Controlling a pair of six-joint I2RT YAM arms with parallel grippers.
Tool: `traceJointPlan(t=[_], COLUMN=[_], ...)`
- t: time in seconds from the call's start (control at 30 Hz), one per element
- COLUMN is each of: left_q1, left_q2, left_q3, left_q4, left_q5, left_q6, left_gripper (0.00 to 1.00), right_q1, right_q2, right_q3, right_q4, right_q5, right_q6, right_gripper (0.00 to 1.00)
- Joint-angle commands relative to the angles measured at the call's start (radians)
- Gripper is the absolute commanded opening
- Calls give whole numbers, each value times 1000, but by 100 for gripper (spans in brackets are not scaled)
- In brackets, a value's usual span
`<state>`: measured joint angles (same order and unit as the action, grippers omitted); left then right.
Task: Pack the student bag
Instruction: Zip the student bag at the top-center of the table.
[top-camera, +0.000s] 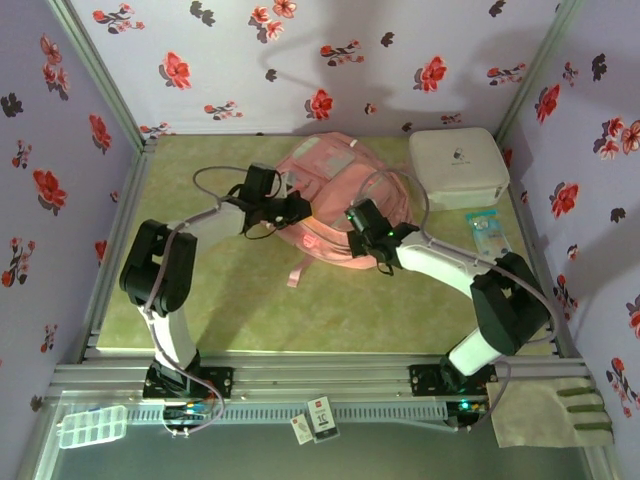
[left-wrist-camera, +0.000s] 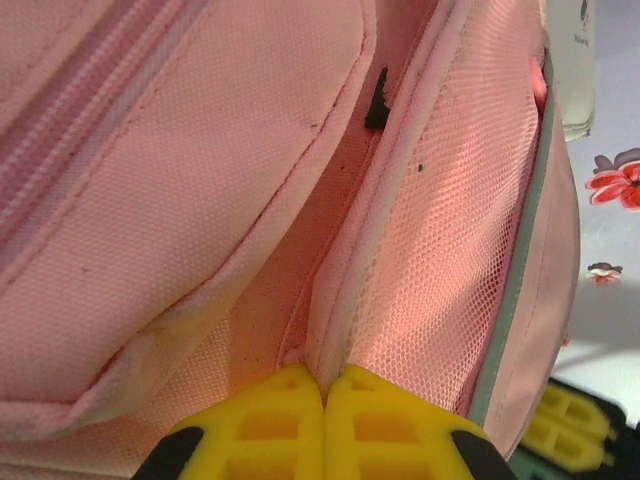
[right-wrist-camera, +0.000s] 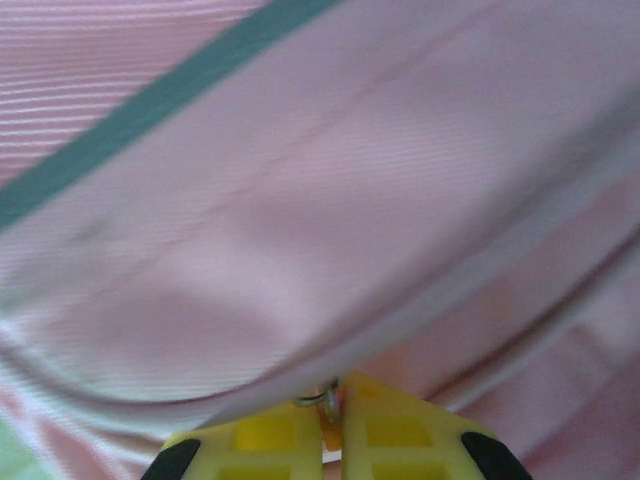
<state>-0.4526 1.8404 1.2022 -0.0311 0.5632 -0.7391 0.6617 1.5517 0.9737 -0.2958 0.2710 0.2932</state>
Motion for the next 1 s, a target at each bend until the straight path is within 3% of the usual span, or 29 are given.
traceJointPlan(t=[0.0,0.17,0.33,0.47,0.53,0.73,0.97], left_q1=[82,108,161,232,260,290,294], left_q2=[-65,-85,-178,-306,-372,-490,-471], left_q3=[24,49,-20,-156,-235,-366,-412], left_q4=[-148,-213,-157,-66,-28,3,72], left_q5=[-21,-20,-58,-104,-117,-90,-34], left_q6=[144,207,131,20,-19,-97,-178], left_gripper=[0,2,44,64,69,75,72], right_q1=[-62,-53,24,90,117,172,191], right_q2=[-36,54,120,179,219,359,432], right_q3=[-2,104,200,265,302,436,533], right_q4=[4,-19,-21,9,32,128,193], right_q5=[-7,-171,-214,-273,-310,-433,-503], right_q6=[-62,-104,-101,-66,-37,53,122], right_gripper=[8,4,2,2,2,2,2])
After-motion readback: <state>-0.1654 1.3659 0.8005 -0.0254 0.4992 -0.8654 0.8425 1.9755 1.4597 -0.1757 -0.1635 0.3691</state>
